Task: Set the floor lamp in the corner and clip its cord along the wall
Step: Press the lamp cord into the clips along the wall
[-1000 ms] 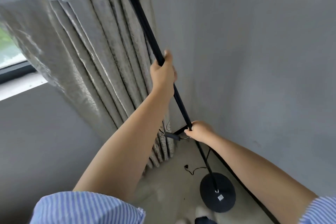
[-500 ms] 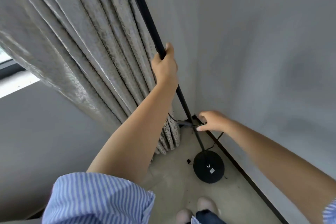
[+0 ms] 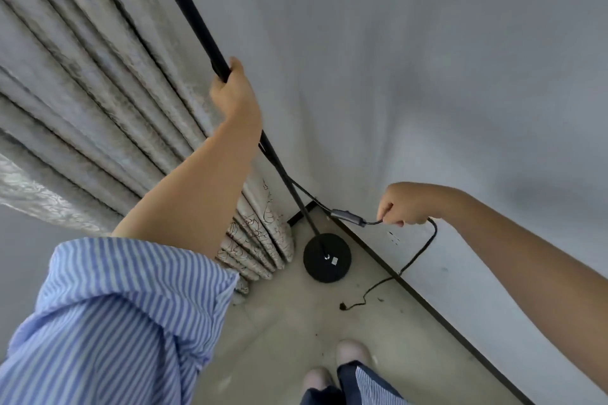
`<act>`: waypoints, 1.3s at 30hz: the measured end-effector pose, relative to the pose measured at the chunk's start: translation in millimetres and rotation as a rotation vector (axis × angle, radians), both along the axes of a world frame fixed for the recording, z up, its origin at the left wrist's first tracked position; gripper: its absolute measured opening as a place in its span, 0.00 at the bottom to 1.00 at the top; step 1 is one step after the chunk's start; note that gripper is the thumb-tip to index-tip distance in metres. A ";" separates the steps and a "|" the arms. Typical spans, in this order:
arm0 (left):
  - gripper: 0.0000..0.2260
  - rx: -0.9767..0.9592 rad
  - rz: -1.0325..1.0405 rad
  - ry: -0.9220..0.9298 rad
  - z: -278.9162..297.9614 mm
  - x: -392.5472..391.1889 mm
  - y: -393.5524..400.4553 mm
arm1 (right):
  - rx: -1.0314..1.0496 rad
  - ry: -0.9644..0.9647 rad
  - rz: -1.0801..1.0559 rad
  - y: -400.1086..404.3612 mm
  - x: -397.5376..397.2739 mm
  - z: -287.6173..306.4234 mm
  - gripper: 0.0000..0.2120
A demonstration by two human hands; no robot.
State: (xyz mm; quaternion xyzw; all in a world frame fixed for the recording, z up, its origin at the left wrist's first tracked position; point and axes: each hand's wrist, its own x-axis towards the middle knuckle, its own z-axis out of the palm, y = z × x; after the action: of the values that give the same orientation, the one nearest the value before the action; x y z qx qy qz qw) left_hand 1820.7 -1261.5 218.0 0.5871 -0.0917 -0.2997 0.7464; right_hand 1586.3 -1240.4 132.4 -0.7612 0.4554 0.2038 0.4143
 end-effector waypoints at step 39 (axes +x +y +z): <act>0.28 0.327 -1.369 -1.385 -125.5 -27.7 251.4 | -0.212 -0.668 -0.820 305.1 7.7 -40.7 0.17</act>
State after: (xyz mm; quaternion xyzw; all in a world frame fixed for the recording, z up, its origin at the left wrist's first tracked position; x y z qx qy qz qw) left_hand 1793.0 -1010.1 92.4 0.5491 -0.7856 -0.2661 0.1028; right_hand 1594.0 -935.3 91.7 -0.5819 0.5770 -0.2748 0.5030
